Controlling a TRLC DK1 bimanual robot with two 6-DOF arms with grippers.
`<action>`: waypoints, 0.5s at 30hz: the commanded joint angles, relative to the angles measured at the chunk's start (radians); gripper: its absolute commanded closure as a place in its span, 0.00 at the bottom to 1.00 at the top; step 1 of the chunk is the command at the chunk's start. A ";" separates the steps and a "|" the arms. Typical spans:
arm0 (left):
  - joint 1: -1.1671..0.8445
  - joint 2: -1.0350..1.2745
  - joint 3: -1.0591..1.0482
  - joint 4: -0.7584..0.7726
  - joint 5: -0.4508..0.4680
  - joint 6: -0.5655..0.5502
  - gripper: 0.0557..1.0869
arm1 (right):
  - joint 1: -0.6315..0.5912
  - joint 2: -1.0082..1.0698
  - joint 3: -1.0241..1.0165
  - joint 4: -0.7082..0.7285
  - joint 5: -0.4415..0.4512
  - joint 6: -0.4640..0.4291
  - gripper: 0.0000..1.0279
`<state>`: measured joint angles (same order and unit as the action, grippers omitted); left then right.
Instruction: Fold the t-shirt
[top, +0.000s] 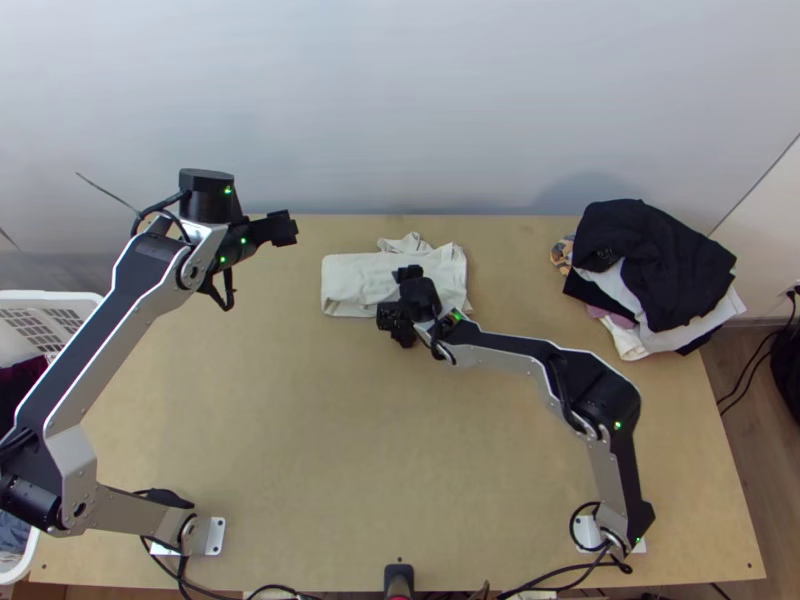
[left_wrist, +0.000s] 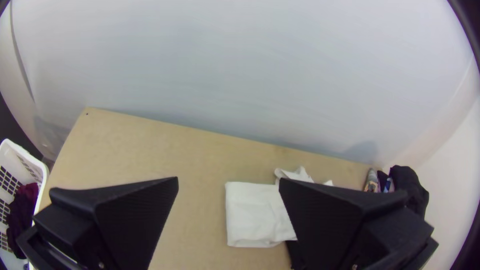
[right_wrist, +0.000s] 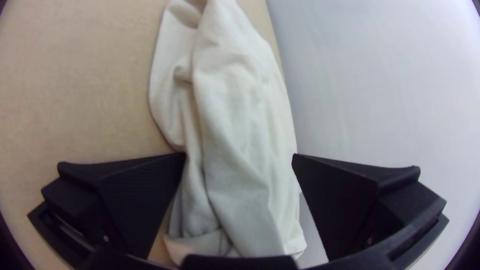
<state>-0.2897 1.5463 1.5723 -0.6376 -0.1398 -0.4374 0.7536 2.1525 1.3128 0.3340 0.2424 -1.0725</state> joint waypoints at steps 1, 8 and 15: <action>0.003 -0.003 -0.017 0.015 0.003 0.000 0.05 | -0.011 0.096 0.078 0.027 0.064 -0.058 0.15; 0.004 -0.014 -0.023 0.015 0.003 0.003 0.05 | 0.007 0.127 0.100 0.043 0.106 -0.165 0.93; 0.009 -0.031 -0.026 0.015 0.003 0.003 0.05 | 0.001 0.072 0.246 0.059 0.189 -0.075 0.97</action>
<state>-0.2848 1.5288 1.5509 -0.6224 -0.1360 -0.4362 0.7559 2.2570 1.4349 0.3820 0.3546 -1.2007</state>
